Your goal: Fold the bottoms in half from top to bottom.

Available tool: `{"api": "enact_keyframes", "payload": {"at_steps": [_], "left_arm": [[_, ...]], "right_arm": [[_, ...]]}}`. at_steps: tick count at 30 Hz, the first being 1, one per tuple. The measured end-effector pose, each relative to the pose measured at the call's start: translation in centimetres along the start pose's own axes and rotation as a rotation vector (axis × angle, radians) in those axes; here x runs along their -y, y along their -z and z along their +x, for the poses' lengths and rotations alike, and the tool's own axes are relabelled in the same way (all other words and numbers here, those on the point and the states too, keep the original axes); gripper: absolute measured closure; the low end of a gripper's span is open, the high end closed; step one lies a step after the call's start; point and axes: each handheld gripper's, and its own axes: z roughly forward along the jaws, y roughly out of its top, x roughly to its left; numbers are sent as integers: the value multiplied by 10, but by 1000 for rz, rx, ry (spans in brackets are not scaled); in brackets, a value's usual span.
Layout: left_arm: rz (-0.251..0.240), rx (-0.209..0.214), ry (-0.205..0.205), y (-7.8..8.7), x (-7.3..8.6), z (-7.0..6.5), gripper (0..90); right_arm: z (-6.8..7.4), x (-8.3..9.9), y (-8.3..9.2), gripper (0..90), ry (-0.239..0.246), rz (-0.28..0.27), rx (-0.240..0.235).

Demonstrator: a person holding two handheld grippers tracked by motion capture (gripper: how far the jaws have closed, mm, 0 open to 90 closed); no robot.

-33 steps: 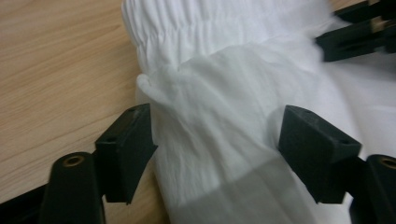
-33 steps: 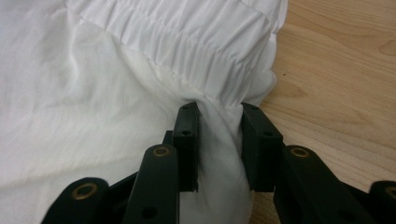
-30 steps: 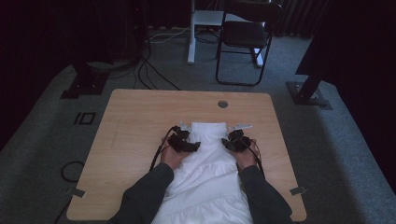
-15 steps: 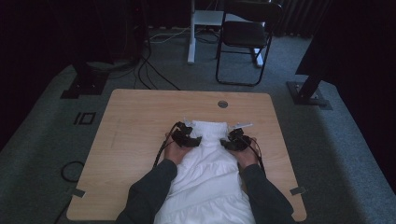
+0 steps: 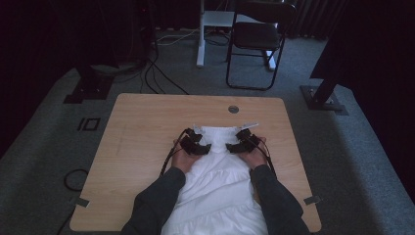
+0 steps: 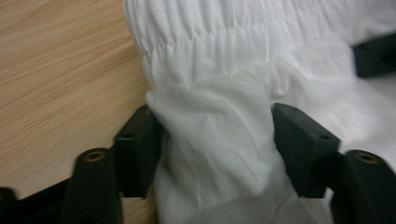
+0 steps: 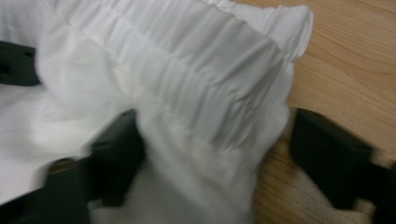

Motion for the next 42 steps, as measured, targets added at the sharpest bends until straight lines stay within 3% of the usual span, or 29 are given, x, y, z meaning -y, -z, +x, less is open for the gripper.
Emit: {"api": "enact_keyframes", "payload": {"at_steps": [5,7,12,17,18,19,20,24,27,29,34,37,38,42], "left_arm": [[20,69,39,2,-3,2,663],[30,90,53,2,-4,4,753],[19,101,52,6,-11,10,809],[-77,89,16,34,-43,22,812],[-77,89,16,34,-43,22,811],[-126,78,-7,51,-62,27,811],[-145,73,-14,59,-71,28,811],[-225,48,-49,93,-109,36,811],[-297,37,-56,120,-134,40,810],[-315,18,-69,132,-146,40,809],[-307,16,-73,140,-149,44,806],[-281,30,-78,138,-142,45,798],[-259,53,-78,135,-136,46,795],[-241,93,-85,134,-123,43,798]], "right_arm": [[3,-6,-1,741,-34,0,-51],[2,-7,-2,791,-57,2,-81],[-5,-10,0,802,-76,-7,-129],[-11,-36,24,801,-55,-80,-154],[-11,-36,24,801,-55,-80,-154],[-12,-44,31,801,-51,-100,-157],[-13,-62,48,800,-30,-147,-150],[-12,-99,84,797,19,-237,-117],[-9,-126,113,795,45,-332,-89],[-7,-141,127,794,61,-364,-70],[-2,-154,139,792,71,-362,-70],[3,-151,138,791,90,-340,-68],[6,-144,134,790,101,-316,-71],[9,-131,129,791,88,-296,-89]]}}
